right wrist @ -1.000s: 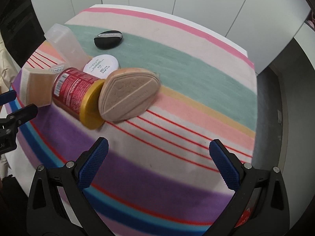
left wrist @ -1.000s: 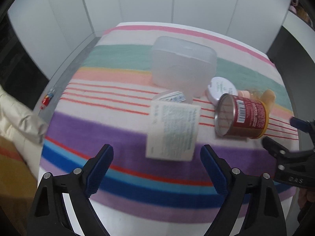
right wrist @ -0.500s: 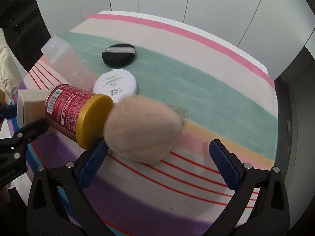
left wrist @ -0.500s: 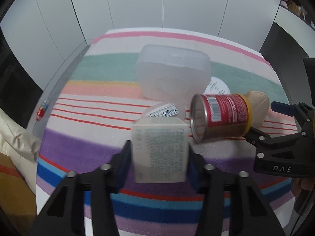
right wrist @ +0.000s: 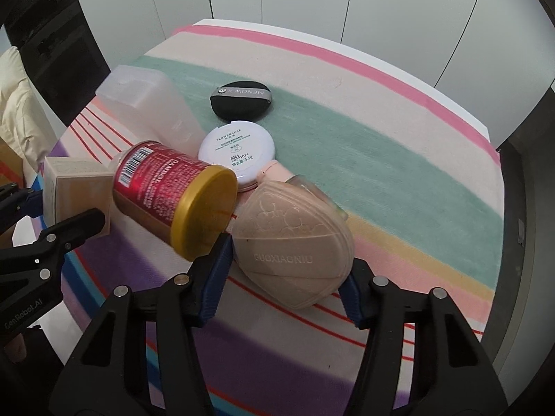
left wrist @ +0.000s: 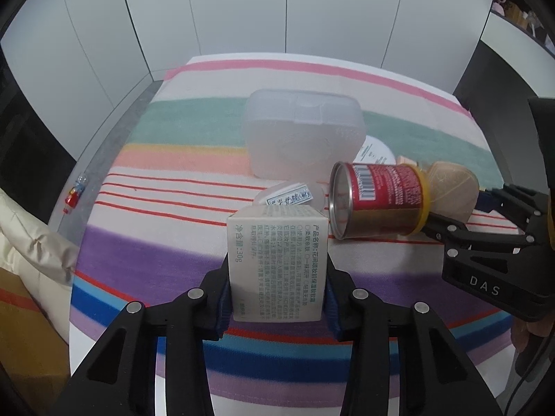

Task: Organize objects
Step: 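Grasp the white box with the left tool while the right tool grasps the beige puff, then carry the white box and beige puff over the cardboard box with both tools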

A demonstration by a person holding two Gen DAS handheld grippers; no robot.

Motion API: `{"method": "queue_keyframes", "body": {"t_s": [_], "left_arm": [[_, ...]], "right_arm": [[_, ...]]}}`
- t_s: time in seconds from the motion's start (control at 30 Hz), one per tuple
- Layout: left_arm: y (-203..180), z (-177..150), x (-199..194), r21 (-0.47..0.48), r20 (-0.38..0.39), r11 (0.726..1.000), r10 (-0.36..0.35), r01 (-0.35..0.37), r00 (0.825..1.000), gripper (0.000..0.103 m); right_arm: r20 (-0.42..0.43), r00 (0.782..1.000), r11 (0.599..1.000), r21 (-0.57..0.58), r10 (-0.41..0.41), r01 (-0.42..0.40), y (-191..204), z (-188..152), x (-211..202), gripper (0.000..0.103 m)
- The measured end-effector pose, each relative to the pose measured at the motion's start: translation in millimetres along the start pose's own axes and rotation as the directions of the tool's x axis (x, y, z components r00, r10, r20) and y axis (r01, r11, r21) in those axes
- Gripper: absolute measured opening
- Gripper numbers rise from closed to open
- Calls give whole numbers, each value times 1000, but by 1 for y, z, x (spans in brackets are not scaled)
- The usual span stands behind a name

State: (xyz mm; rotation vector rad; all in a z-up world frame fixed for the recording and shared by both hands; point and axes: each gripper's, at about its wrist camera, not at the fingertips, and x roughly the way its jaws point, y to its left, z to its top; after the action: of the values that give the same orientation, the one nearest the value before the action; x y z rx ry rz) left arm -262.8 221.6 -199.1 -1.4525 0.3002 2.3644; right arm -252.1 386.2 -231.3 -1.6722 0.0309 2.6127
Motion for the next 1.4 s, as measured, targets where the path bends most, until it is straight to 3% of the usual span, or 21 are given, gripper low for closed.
{"method": "queue_keyframes", "body": {"t_s": [0.4, 0.97, 1.1, 1.4], "left_arm": [[-8, 8, -48, 17, 39, 1000, -17, 17, 999, 43], [-26, 20, -149, -6, 70, 998, -68, 69, 995, 43], [-28, 14, -172, -6, 80, 997, -71, 72, 994, 43], [-25, -16, -208, -10, 95, 994, -104, 105, 990, 43]], "right_arm": [[10, 1000, 999, 32, -27, 26, -1, 2, -38, 59], [64, 995, 982, 181, -71, 58, -8, -2, -148, 59], [76, 995, 971, 234, -67, 47, -6, -10, -177, 59], [115, 991, 970, 238, -66, 37, 17, -34, -232, 59]]}}
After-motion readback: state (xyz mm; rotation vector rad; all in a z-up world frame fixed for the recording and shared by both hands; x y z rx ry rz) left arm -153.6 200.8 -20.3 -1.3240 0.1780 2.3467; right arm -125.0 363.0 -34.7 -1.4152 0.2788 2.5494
